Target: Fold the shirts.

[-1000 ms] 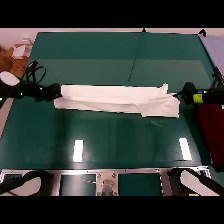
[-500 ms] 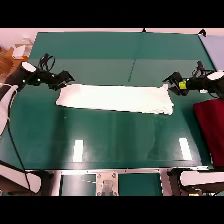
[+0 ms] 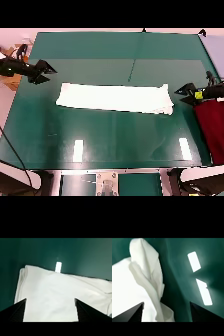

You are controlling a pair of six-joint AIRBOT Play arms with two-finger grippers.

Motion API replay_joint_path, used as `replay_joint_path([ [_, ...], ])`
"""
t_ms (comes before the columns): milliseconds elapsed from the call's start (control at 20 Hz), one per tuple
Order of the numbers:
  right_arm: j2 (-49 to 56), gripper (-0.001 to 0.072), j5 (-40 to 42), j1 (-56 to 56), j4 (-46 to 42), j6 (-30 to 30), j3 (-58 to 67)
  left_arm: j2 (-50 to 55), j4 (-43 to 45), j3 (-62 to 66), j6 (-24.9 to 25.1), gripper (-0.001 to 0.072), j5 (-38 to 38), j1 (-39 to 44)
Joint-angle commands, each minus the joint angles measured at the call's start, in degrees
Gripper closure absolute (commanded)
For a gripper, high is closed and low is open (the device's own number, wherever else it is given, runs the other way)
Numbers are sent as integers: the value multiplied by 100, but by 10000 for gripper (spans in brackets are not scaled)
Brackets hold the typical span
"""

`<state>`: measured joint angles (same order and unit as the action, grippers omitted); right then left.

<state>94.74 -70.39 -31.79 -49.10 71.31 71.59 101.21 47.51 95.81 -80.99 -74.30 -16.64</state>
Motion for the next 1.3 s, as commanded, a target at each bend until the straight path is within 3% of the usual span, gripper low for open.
replay_joint_path([
  [0,393,66,-369,-33,645,-855,-188,4,-63,114,-122,-13,-431,-138],
  [250,979,72,-356,319,1661,-1178,-144,4,-164,114,-118,-13,-610,-127],
  [300,1108,105,-356,387,1659,-1176,-98,4,-190,114,-111,-13,-625,-125],
  [350,1211,202,-358,437,1661,-1126,-57,4,-236,114,-103,-13,-658,-127],
  [400,1276,350,-358,455,1661,-1128,-9,4,-280,114,-101,8,-691,-125],
  [550,1294,694,-415,463,1659,-1025,160,4,-509,114,256,423,-667,35],
  [600,1294,695,-490,463,1657,-1008,256,4,-623,114,369,594,-638,155],
  [650,1290,696,-627,463,1655,-911,385,4,-723,114,459,683,-595,299],
  [900,907,696,-1491,564,1644,-393,1320,63,-811,107,717,684,256,1762],
  [1250,-55,696,-2253,1067,1635,334,2752,929,-894,109,859,683,3060,4583],
])
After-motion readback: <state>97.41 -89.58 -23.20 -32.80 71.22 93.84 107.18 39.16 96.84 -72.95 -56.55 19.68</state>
